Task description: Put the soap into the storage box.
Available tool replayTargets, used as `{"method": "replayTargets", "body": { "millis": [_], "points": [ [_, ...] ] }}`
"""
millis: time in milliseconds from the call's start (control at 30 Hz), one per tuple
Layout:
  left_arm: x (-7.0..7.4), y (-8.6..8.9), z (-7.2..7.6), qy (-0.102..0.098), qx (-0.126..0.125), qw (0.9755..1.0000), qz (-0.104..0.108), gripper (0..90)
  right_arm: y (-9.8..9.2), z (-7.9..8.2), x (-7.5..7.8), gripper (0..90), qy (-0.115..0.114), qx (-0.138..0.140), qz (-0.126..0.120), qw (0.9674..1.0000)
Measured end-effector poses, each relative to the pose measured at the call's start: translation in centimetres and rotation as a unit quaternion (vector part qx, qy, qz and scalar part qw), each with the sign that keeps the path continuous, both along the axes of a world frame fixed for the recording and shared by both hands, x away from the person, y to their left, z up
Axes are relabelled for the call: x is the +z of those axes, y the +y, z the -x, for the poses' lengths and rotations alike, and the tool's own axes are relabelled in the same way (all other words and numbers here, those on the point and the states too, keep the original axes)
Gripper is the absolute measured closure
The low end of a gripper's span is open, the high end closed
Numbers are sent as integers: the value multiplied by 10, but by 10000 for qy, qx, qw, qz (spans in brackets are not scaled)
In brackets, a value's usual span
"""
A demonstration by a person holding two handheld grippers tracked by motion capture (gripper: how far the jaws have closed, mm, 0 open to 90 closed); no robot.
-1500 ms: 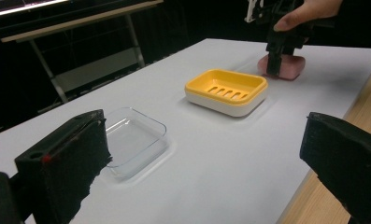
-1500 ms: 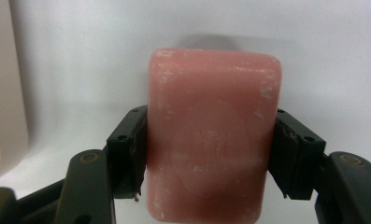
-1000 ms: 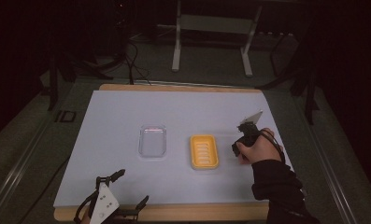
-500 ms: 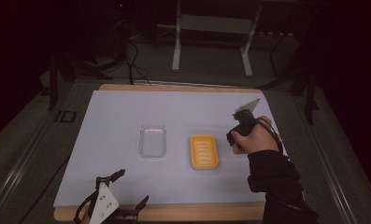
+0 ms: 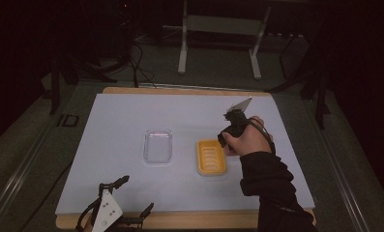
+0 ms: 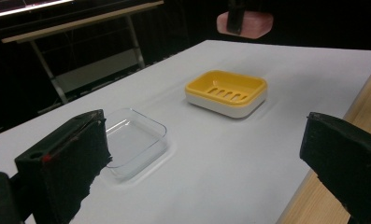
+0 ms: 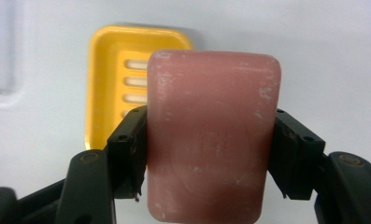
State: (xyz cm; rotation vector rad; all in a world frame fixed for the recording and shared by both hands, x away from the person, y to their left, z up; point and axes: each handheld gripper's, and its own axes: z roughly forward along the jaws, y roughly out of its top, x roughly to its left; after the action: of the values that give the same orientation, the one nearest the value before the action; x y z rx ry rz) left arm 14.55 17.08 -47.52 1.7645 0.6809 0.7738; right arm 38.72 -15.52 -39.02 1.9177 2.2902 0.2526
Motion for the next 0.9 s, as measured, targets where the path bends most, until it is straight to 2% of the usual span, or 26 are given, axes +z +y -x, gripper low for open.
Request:
{"method": "replayTargets", "body": {
  "millis": [133, 300, 400, 433, 500, 567, 700, 733, 900],
  "points": [
    [0, 0, 0, -8, -2, 10000, 7, 19, 9, -2, -6, 373, 0, -23, -90, 10000],
    [0, 1, 0, -17, -2, 10000, 11, 19, 16, -1, -14, 374, -258, -42, -339, 9991],
    [0, 1, 0, -12, -10, 10000, 6, 19, 17, 0, -16, 374, -302, -56, -368, 9989],
    [0, 0, 0, -12, -9, 10000, 9, 19, 20, 2, -23, 373, -330, -87, -489, 9982],
    [0, 0, 0, -14, -13, 10000, -3, 19, 23, 3, -29, 373, -310, -88, -571, 9978],
    [0, 0, 0, -14, -13, 10000, -5, 19, 24, 4, -31, 374, -317, -78, -590, 9977],
    [1, 0, 1, -25, -5, 10000, 11, 19, 30, 8, -45, 373, -391, -77, -661, 9970],
    [1, 1, 0, -28, -3, 10000, 16, 19, 30, 8, -45, 373, -391, -77, -661, 9970],
    [1, 1, 1, -31, 0, 10000, 14, 19, 36, 9, -64, 374, -328, -78, -596, 9977]
  ]
}}
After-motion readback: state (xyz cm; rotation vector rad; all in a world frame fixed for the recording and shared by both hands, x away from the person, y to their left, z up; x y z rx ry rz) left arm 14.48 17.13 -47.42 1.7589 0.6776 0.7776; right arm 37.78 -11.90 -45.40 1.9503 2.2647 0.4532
